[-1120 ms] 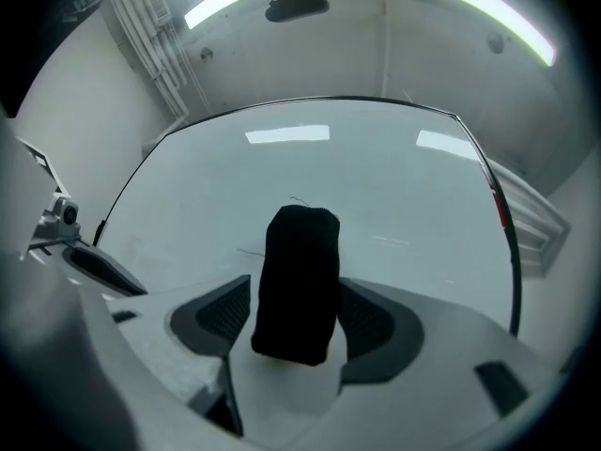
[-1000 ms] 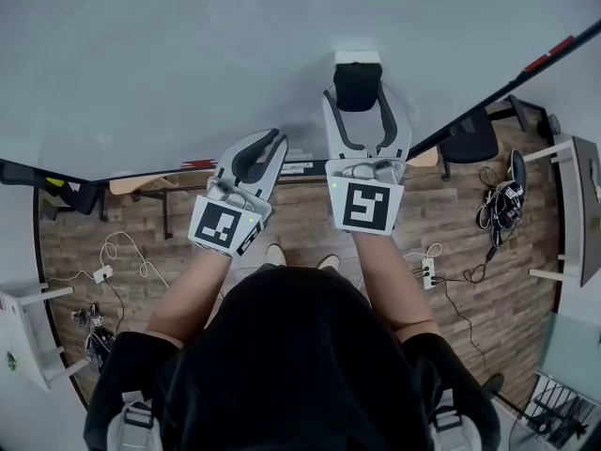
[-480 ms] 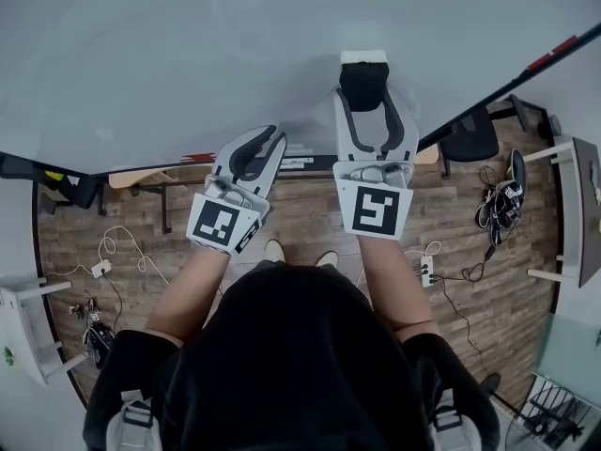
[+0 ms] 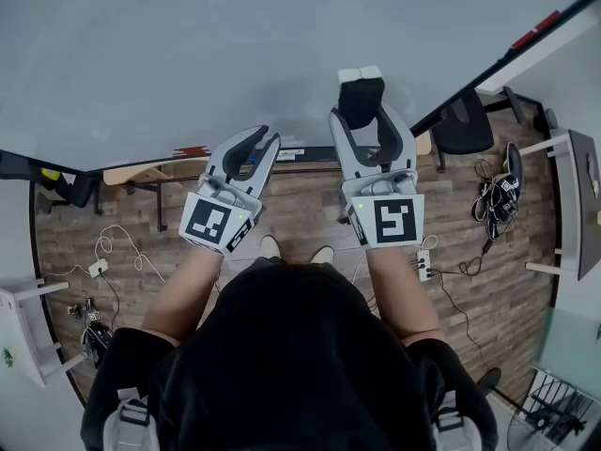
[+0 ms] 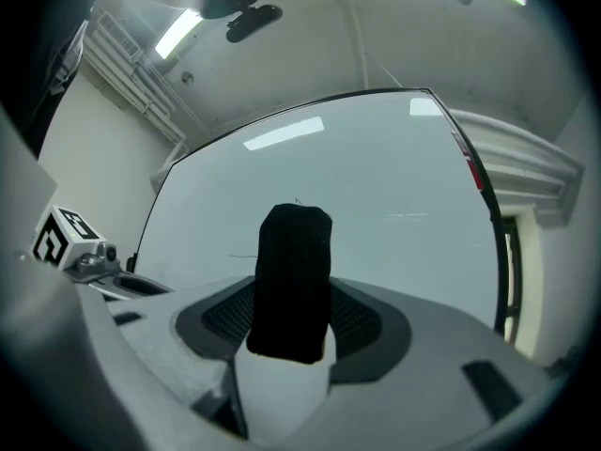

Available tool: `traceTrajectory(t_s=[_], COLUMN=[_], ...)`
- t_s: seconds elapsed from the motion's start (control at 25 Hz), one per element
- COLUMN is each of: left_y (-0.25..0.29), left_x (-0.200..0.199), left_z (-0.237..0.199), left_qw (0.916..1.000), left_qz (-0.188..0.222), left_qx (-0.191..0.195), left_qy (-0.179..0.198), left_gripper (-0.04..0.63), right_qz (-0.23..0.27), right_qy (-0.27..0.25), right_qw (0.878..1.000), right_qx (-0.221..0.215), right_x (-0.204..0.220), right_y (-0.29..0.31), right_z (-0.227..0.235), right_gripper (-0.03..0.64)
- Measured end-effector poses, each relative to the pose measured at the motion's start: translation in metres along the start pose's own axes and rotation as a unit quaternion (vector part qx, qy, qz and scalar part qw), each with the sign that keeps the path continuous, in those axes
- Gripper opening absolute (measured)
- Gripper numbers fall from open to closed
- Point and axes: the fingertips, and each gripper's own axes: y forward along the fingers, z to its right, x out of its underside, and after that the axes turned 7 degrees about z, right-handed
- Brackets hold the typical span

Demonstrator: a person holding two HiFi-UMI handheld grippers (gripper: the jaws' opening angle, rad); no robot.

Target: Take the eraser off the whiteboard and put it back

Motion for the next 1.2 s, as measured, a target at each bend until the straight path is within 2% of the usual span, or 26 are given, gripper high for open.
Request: traceTrajectory(t_s=[0.4, 0.72, 1.04, 1.2], left_y=[-0.006, -0.014, -0.031, -0.039], left_x=[0.007, 0.011, 0.026, 0.034], left_z=[0.030, 0.052, 0.068, 0.074], left_qw=[0.9999, 0.9992, 0.9986, 0.9982], left_qz=[-0.011, -0.013, -0.022, -0.031], left_qx=[0.012, 0.028, 0.044, 0.046], left_qy=[-0.002, -0.026, -0.021, -0.023], left_gripper=[0.069, 0.069, 0.062, 0.058], right_qz=[-0.008, -0.021, -0.023, -0.031], right_qy=[0.050, 0.096, 0.107, 0.113], right_qw=[0.998, 0.993, 0.988, 0.986], right_qx=[-0.044, -0.064, -0.108, -0.115], right_x=[0.007, 0.016, 0.034, 0.044], right_y=[-0.048, -0.087, -0.118, -0.127], right_z=[0.005, 0.003, -0.017, -0.029], right_gripper=[0.230, 0.230, 0.230, 0.230])
